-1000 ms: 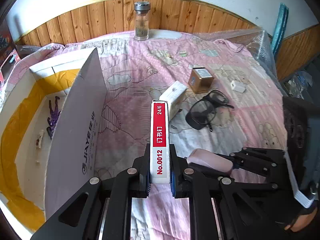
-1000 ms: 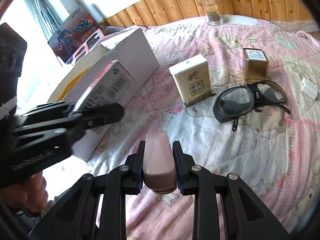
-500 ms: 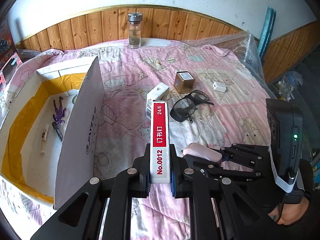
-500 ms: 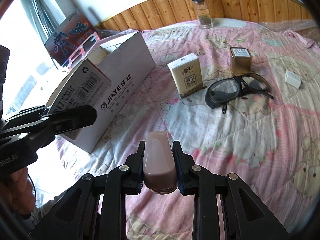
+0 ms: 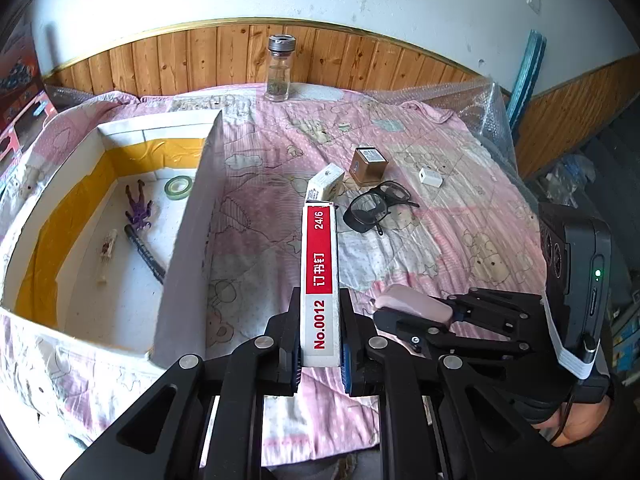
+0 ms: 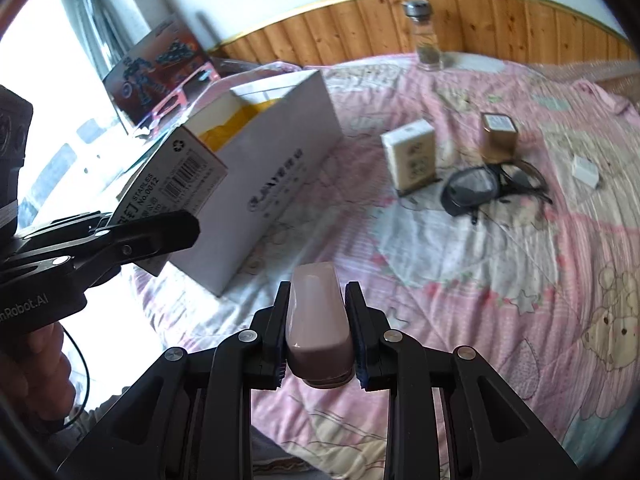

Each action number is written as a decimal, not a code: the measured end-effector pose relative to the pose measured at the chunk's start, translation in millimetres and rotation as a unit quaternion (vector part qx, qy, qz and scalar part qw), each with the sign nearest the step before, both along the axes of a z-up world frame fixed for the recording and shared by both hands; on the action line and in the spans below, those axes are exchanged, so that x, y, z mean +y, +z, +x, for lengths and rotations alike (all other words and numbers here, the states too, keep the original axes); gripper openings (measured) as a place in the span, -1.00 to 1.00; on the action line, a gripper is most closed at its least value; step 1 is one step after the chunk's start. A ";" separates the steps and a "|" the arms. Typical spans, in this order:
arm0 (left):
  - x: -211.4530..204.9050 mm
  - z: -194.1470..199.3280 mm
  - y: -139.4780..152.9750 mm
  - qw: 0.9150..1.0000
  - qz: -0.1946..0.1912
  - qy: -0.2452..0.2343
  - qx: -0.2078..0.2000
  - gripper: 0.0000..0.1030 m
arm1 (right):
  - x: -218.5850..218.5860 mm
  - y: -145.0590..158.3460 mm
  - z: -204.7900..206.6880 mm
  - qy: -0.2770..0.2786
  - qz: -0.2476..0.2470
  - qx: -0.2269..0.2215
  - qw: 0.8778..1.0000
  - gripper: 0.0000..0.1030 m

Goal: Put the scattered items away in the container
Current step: 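Lift the red box and pink stapler and carry both over the white box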

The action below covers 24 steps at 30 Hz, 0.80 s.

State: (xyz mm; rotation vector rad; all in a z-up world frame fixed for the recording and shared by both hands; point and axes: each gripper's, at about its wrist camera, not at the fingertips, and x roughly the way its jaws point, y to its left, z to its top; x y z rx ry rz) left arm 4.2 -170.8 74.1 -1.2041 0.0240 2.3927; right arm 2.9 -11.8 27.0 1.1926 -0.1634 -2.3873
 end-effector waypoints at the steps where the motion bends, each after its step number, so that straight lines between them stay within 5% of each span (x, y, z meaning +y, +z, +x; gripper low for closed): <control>1: -2.9 1.5 2.1 1.000 0.004 0.000 0.001 -0.71 | -3.7 2.3 0.6 0.003 0.001 0.002 1.000 -0.47; 24: -68.5 4.6 32.3 0.998 -0.002 0.059 0.025 -0.71 | -59.3 70.6 3.0 0.048 0.027 0.028 0.998 -0.47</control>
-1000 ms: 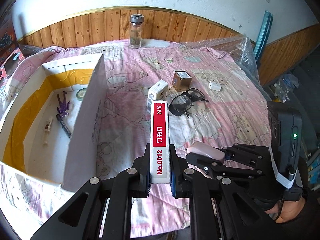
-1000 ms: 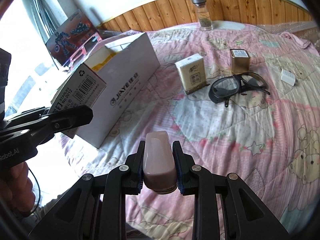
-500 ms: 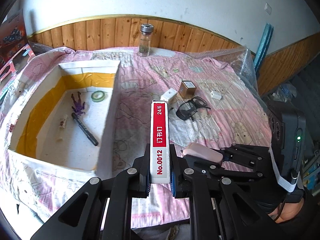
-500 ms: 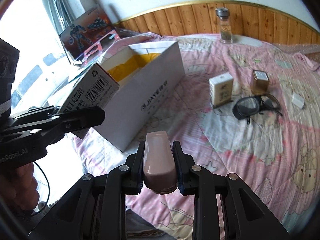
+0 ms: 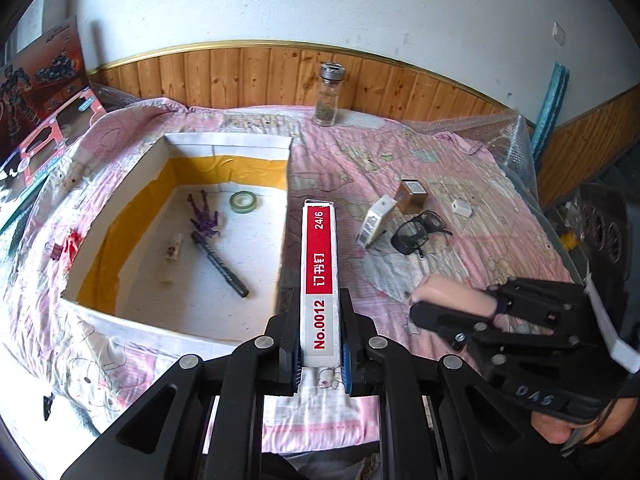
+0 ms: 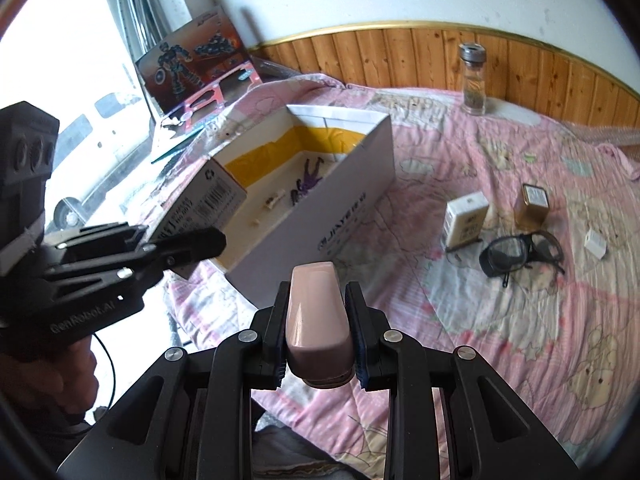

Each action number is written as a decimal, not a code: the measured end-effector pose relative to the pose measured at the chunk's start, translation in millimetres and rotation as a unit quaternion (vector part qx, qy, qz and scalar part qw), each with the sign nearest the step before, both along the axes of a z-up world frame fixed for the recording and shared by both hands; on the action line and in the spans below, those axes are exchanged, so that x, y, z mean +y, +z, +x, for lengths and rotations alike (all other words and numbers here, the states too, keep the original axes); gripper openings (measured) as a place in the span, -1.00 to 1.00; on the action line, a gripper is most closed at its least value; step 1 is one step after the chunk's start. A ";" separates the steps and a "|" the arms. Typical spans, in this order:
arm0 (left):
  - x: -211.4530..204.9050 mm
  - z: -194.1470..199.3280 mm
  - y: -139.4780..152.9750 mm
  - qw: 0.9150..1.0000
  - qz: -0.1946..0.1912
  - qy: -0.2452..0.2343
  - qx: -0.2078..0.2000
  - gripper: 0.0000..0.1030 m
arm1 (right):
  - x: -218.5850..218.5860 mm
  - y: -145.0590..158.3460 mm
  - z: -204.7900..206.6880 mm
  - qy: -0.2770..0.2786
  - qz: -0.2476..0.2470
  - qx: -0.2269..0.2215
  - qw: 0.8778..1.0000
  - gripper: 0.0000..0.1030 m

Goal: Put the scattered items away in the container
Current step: 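Lift the red box and pink stapler and carry both over the white box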

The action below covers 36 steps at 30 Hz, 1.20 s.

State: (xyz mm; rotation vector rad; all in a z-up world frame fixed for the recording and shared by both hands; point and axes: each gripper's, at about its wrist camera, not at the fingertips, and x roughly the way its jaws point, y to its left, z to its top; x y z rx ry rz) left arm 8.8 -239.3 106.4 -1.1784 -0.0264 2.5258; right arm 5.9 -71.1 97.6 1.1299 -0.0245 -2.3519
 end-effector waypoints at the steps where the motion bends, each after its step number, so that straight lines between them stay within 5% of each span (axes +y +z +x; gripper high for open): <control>1: -3.4 0.2 0.3 1.000 0.001 0.002 -0.001 -0.71 | -2.0 1.9 -1.1 0.002 0.000 -0.001 1.000 -0.47; 17: -48.8 -11.3 3.0 0.999 0.018 0.036 -0.005 -0.71 | -44.8 39.0 -19.6 0.047 -0.002 0.001 0.999 -0.47; 36: -104.3 -49.6 -5.6 0.995 0.060 0.072 -0.036 -0.71 | -96.8 48.4 -68.0 0.090 0.021 -0.004 0.996 -0.47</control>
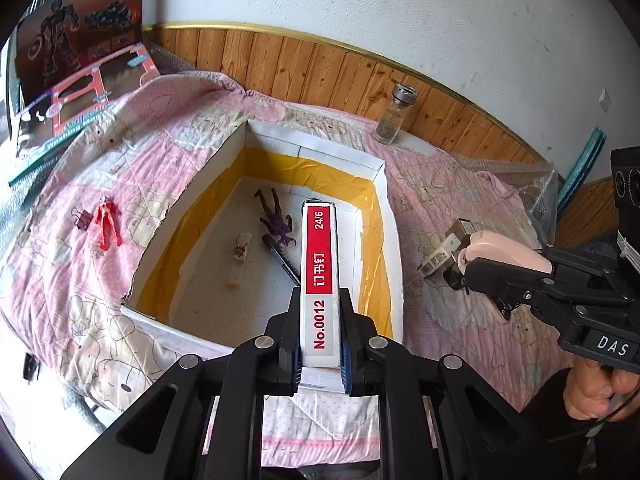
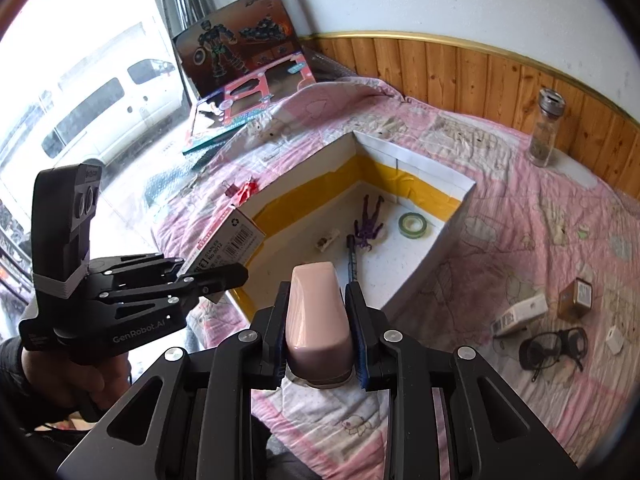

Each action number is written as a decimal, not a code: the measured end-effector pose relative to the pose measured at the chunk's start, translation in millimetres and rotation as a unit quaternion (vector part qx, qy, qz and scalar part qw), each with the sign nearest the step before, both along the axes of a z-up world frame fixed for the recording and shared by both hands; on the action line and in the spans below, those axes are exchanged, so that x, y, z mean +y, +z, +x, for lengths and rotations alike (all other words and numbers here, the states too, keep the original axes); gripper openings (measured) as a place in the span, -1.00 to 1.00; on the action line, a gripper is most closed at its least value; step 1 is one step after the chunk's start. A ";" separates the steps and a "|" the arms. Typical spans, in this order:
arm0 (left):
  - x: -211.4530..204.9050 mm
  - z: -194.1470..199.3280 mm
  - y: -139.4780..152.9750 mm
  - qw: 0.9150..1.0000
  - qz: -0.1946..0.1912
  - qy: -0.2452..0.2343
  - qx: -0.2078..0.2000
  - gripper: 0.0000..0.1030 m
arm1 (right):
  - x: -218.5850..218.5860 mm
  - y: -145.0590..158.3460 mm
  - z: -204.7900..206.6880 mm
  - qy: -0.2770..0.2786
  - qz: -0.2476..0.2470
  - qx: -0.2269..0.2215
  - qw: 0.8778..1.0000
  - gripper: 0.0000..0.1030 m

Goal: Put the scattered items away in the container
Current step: 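Lift the red box and pink stapler and carry both over the white box, then open the left gripper to drop the red box while the right gripper drops the stapler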

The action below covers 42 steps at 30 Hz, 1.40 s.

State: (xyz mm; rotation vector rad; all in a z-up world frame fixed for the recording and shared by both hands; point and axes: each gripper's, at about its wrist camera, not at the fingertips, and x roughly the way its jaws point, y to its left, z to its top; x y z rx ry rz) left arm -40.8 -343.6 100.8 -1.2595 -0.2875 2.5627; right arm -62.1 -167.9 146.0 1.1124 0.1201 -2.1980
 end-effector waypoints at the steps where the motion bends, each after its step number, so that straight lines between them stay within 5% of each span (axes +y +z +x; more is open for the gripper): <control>1: -1.6 -2.4 -1.0 1.000 0.002 0.001 -0.003 -0.71 | -3.6 -0.3 -3.6 0.003 0.001 -0.001 1.000 -0.47; 20: -3.4 -49.1 -21.9 0.997 0.019 -0.032 -0.070 -0.71 | -56.5 -35.9 -76.1 0.037 0.058 -0.047 0.997 -0.47; 42: -7.9 -96.0 -68.0 0.988 0.015 -0.025 -0.151 -0.71 | -92.7 -108.0 -126.2 0.090 0.193 -0.066 0.975 -0.46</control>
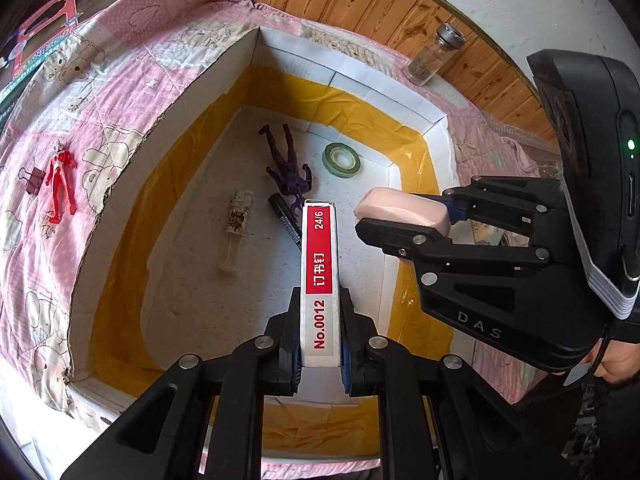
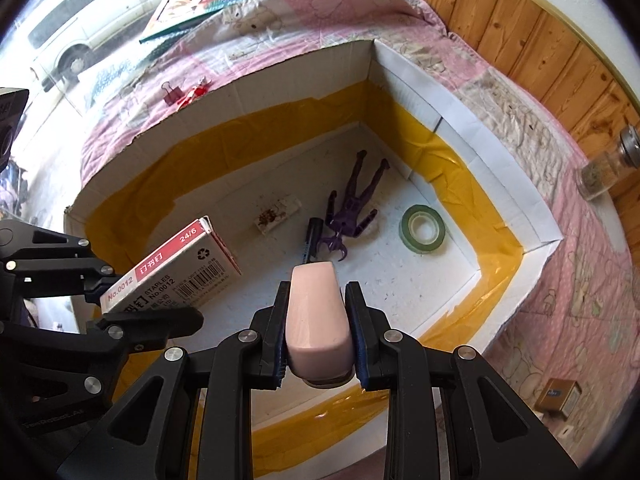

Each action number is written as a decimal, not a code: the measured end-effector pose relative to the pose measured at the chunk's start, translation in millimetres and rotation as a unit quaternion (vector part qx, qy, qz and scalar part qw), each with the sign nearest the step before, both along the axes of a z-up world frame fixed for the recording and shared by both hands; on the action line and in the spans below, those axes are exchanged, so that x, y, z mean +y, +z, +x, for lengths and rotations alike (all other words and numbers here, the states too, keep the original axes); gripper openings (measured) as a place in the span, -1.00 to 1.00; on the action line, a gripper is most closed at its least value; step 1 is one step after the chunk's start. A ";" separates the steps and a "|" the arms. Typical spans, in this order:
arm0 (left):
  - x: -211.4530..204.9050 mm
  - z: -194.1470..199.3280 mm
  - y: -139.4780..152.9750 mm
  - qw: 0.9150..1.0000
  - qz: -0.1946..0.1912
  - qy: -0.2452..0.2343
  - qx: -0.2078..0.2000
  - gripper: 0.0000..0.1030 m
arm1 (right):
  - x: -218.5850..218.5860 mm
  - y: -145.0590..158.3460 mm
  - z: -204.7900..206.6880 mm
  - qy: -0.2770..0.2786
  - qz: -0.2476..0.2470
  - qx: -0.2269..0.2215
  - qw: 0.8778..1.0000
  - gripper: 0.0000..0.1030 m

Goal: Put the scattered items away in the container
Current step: 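Open the left gripper to drop the red box while the right gripper drops the stapler, then withdraw both grippers from the box toward the tissue pack and glasses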

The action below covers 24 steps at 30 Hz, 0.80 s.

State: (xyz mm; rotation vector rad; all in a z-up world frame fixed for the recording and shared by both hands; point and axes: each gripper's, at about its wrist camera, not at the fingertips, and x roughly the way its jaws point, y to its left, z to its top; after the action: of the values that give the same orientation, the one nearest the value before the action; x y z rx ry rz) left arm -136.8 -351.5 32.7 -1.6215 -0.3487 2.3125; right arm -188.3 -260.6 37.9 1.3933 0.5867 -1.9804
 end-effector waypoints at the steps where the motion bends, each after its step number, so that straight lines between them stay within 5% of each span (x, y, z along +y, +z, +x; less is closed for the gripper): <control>1: -0.3 -1.1 -1.7 1.000 0.004 -0.014 -0.002 -0.70 | -1.5 -1.4 -0.6 0.004 0.004 0.005 1.000 -0.45; 3: -1.6 -4.0 -6.0 1.000 0.002 -0.011 -0.010 -0.66 | -3.4 -5.3 -1.7 0.010 0.013 0.009 1.000 -0.45; 5: -2.6 -6.3 -11.4 1.000 -0.005 -0.005 -0.017 -0.42 | -1.2 -7.3 -2.4 0.005 0.017 0.015 1.000 -0.43; 16: -5.8 9.9 -8.4 1.000 -0.011 -0.004 -0.015 -0.41 | 23.1 14.7 3.9 -0.014 -0.030 -0.013 0.999 -0.43; 24: 10.6 27.9 5.1 0.998 -0.047 -0.032 0.018 -0.41 | 21.3 25.5 35.4 0.020 -0.011 -0.003 1.000 -0.43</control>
State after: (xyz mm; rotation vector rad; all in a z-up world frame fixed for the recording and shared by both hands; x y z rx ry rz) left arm -108.9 -340.9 37.8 -1.6075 -0.1803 2.3385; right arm -152.9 -239.2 63.4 1.3629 0.5852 -1.9452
